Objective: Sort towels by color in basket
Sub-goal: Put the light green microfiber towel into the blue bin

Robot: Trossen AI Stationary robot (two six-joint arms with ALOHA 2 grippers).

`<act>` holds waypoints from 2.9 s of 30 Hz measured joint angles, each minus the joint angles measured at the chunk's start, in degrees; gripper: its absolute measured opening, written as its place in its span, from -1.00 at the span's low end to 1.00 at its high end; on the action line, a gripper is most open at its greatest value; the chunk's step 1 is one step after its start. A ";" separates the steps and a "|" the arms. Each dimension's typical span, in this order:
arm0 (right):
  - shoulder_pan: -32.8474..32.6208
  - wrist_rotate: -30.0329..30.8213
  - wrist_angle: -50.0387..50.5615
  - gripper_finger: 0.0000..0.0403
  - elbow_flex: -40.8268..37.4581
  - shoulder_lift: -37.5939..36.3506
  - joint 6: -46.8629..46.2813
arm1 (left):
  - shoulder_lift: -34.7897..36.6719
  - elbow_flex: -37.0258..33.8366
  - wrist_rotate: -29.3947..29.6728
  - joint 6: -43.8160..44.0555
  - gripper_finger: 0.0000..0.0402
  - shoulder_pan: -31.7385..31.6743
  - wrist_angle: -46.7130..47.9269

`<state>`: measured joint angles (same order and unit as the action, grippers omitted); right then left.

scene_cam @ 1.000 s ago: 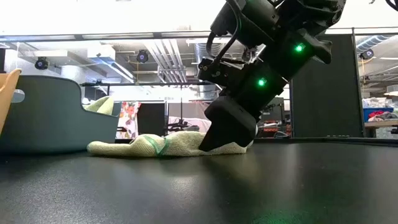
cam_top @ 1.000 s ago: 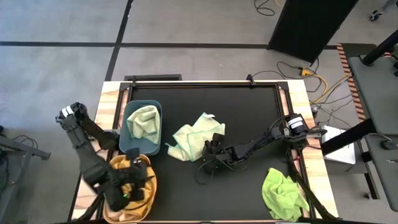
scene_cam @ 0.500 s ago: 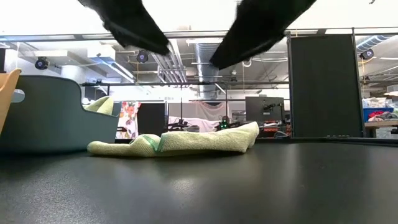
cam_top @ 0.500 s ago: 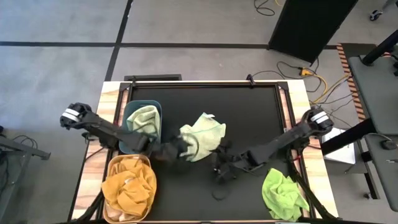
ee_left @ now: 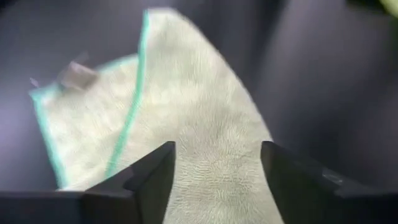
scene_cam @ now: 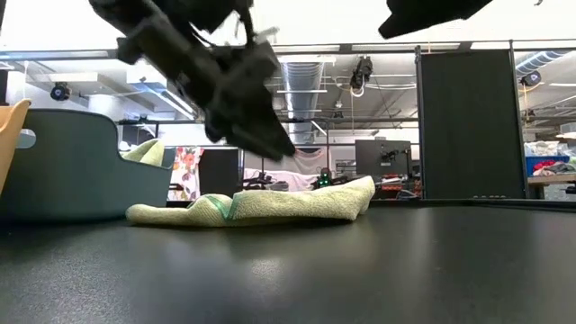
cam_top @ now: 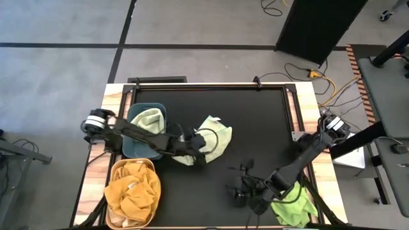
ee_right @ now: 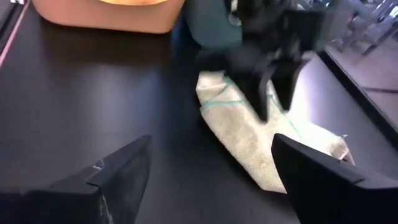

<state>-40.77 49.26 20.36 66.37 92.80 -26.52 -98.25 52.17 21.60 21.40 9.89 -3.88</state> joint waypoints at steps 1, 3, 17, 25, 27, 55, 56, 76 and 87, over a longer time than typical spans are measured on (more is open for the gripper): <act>-0.51 0.66 0.03 0.59 0.00 0.00 -0.01 | -1.79 0.89 0.08 0.68 0.16 -0.08 0.70; -1.04 0.87 0.01 0.61 0.00 0.00 -0.24 | -5.47 2.93 -0.14 1.58 0.28 -0.36 2.55; -0.88 0.29 0.86 0.56 -0.15 0.04 -1.58 | -18.48 12.71 -4.12 6.17 -0.07 -4.32 13.85; -0.96 0.25 0.89 0.47 -0.15 0.06 -0.68 | -12.12 14.80 -4.27 2.44 -0.89 -4.01 26.12; -0.99 0.19 0.92 0.45 -0.15 0.06 -0.68 | -8.25 16.58 -0.22 1.67 -0.89 -2.94 31.18; -0.97 -0.38 3.37 0.24 -0.20 0.06 -3.08 | 33.17 4.07 6.42 61.21 -0.95 9.14 93.79; -0.97 -0.38 3.37 0.24 -0.20 0.06 -3.08 | 33.37 2.48 4.00 62.01 -0.95 9.14 93.84; -0.83 -0.16 3.35 0.40 -0.20 0.06 -2.87 | 27.59 -7.58 -9.30 29.87 -0.94 -8.87 79.80; -0.83 -0.16 3.35 0.50 -0.21 0.06 -3.24 | 21.45 -11.16 -13.07 2.33 -0.94 -25.61 74.96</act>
<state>-41.60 49.10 23.71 66.16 92.86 -29.76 -76.80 41.01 8.53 23.73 -15.72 71.08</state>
